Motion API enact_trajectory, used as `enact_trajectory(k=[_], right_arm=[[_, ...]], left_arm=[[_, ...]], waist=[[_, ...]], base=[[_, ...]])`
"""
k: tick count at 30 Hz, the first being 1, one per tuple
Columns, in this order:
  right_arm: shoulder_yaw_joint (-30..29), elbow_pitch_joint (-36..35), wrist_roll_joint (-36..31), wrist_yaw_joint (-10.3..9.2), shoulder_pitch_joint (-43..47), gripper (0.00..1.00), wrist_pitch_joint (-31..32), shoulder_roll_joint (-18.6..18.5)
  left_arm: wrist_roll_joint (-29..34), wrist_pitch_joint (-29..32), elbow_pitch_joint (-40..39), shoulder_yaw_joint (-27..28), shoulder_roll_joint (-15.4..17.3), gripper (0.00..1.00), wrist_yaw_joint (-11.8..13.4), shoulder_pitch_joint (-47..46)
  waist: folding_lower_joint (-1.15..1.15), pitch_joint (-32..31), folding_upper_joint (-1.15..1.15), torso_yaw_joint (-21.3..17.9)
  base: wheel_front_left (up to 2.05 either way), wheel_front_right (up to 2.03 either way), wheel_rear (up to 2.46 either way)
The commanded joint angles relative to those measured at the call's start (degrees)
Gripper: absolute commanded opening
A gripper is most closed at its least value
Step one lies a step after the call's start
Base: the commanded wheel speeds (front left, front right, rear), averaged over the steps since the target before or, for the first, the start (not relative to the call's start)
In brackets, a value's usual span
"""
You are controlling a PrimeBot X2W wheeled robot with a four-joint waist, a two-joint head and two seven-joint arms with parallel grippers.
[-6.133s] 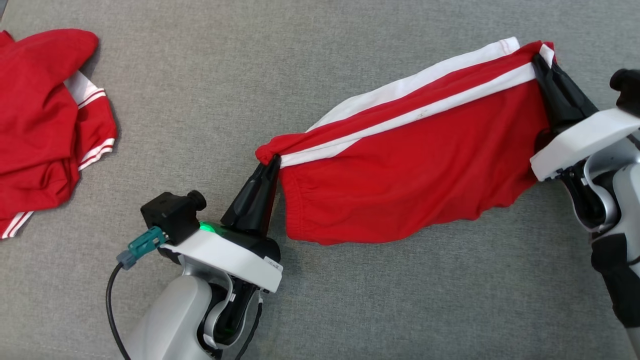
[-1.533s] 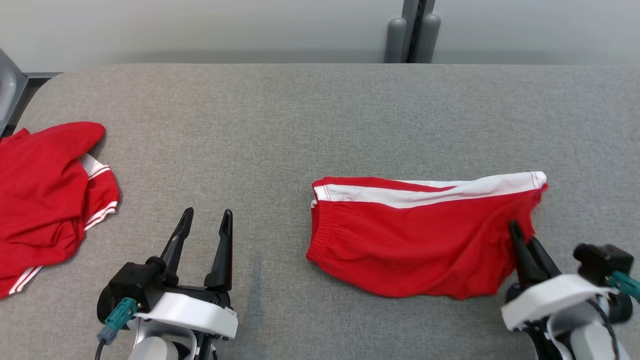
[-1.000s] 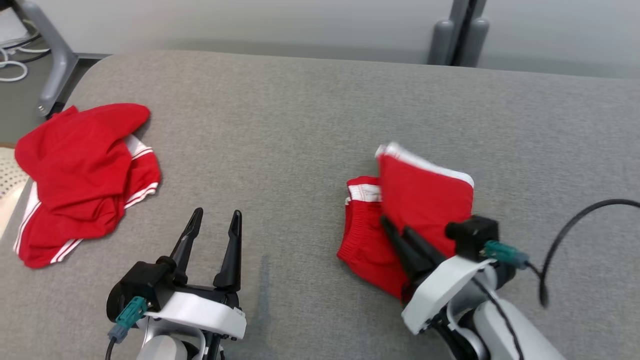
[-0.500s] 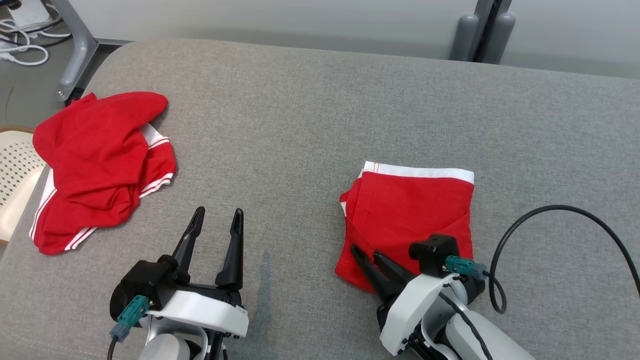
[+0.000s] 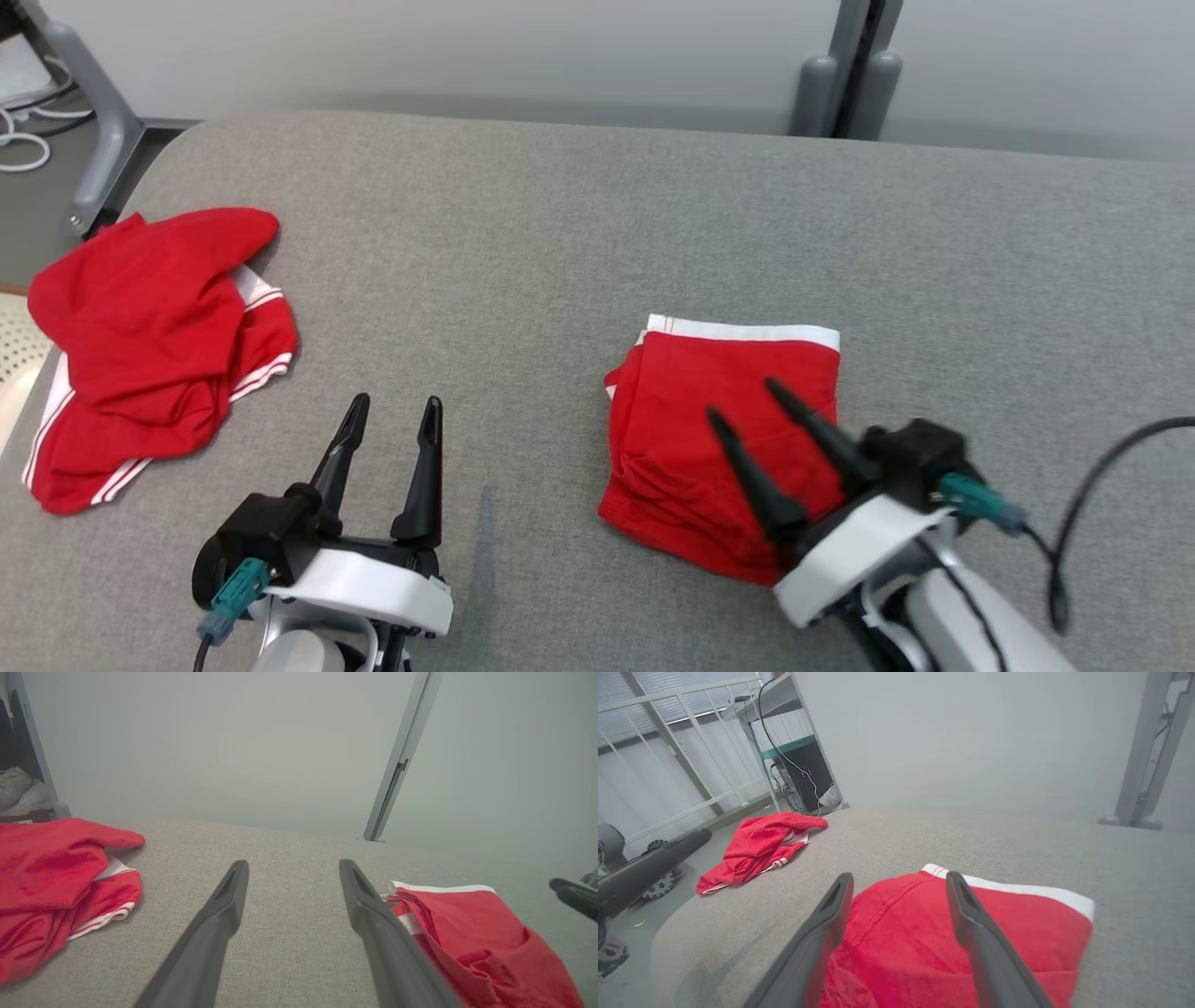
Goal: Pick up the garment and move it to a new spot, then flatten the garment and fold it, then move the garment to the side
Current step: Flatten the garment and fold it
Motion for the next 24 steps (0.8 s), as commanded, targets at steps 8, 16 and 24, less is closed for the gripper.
enact_trajectory(k=[8, 16, 24], right_arm=[[-17.86, -8.59, -6.56, -0.01, 7.02, 1.0, 0.99, -1.12], [-32.52, -15.65, -11.26, -0.01, 15.12, 1.0, 4.55, 0.09], [-35.78, -20.6, -13.0, -0.01, 22.18, 1.0, 7.87, 1.62]], left_arm=[[1.06, -0.09, -0.66, 0.66, 1.82, 1.0, 1.27, 1.76], [0.76, 0.86, -1.79, 1.11, 3.59, 1.0, 1.88, 3.74], [0.02, 2.79, -3.48, 0.74, 4.82, 1.0, 2.17, 7.74]], waist=[[0.0, -2.83, 0.0, -2.61], [0.0, -5.57, 0.0, -4.33], [0.0, -9.45, 0.0, -5.95]], base=[[0.0, 0.0, 0.0], [0.0, 0.0, 0.0], [0.0, 0.0, 0.0]])
